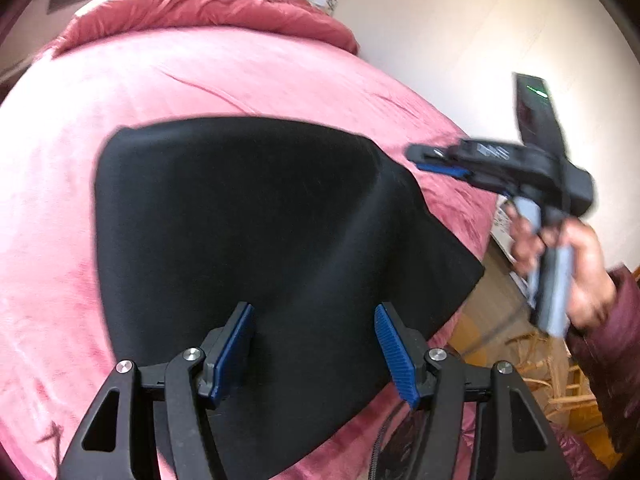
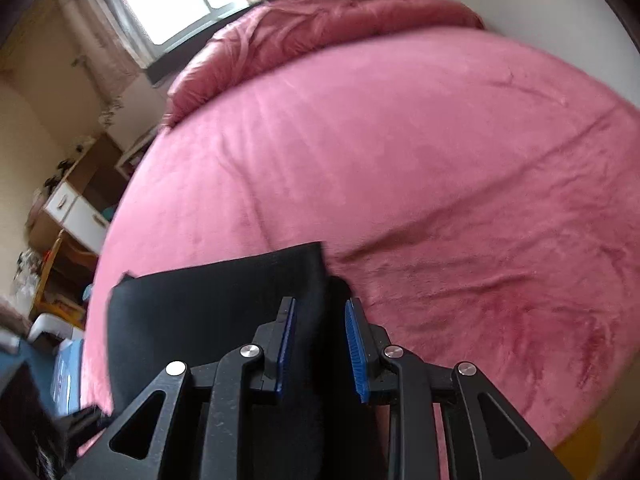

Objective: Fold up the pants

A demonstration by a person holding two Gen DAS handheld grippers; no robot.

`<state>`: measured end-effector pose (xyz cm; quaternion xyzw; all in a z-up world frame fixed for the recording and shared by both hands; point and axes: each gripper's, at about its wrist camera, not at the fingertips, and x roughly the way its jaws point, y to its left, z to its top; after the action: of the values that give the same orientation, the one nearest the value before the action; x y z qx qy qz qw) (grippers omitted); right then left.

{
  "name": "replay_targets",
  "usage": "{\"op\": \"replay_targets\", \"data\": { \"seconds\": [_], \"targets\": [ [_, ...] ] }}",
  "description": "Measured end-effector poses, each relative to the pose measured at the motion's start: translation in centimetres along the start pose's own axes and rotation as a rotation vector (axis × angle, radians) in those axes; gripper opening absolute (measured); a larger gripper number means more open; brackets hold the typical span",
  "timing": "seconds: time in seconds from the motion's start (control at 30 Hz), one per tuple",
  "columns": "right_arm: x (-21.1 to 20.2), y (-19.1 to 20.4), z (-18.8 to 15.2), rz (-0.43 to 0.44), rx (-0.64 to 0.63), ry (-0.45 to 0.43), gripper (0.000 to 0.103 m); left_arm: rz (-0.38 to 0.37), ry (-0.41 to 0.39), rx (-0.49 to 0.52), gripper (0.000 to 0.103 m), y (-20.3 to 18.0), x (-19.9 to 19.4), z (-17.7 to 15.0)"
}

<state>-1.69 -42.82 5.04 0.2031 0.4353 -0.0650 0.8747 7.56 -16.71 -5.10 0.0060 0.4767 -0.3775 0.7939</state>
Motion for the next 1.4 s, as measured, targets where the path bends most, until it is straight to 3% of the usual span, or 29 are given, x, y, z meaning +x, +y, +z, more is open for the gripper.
{"op": "replay_targets", "data": {
  "seconds": [0.13,0.27,0.43,0.73,0.87,1.03,1.1,1.13,1.2,1.4],
  "targets": [
    [-0.9,3.6,-1.9,0.043,-0.104,0.015,0.027,0.132,-0.062,0.007,0.063,0.3,-1.9,0.2],
    [-0.2,6.3,-4.3,0.005,-0.226,0.071,0.028,0.218,-0.081,-0.001,0.063,0.5,-3.1,0.1],
    [0.5,5.9,-6.9,-0.075,-0.255,0.133,0.03,0.252,-0.083,-0.017,0.064,1.0,-4.0,-0.3],
    [1.0,4.2,-9.2,-0.189,-0.311,0.136,0.03,0.259,-0.083,-0.036,0.064,2.2,-4.4,-0.4],
    [1.6,2.6,-9.1,-0.183,-0.256,0.124,0.03,0.273,-0.07,-0.051,0.064,3.1,-4.1,-0.1],
    [1.8,1.2,-8.7,-0.181,-0.225,0.117,0.034,0.246,-0.04,-0.106,0.066,5.5,-3.3,0.3],
    [1.8,0.8,-8.6,-0.198,-0.198,0.121,0.056,0.213,-0.04,-0.15,0.068,7.0,-3.1,1.0],
    [1.8,0.0,-8.6,-0.185,-0.15,0.126,0.059,0.196,-0.042,-0.171,0.069,7.8,-3.1,1.3],
    [1.5,-1.0,-8.5,-0.142,-0.079,0.128,0.061,0.146,-0.05,-0.208,0.071,9.6,-3.0,2.3],
    [1.8,-0.9,-8.6,-0.158,-0.143,0.12,0.061,0.029,-0.033,-0.335,0.078,14.5,-1.6,5.0]
  ]
}}
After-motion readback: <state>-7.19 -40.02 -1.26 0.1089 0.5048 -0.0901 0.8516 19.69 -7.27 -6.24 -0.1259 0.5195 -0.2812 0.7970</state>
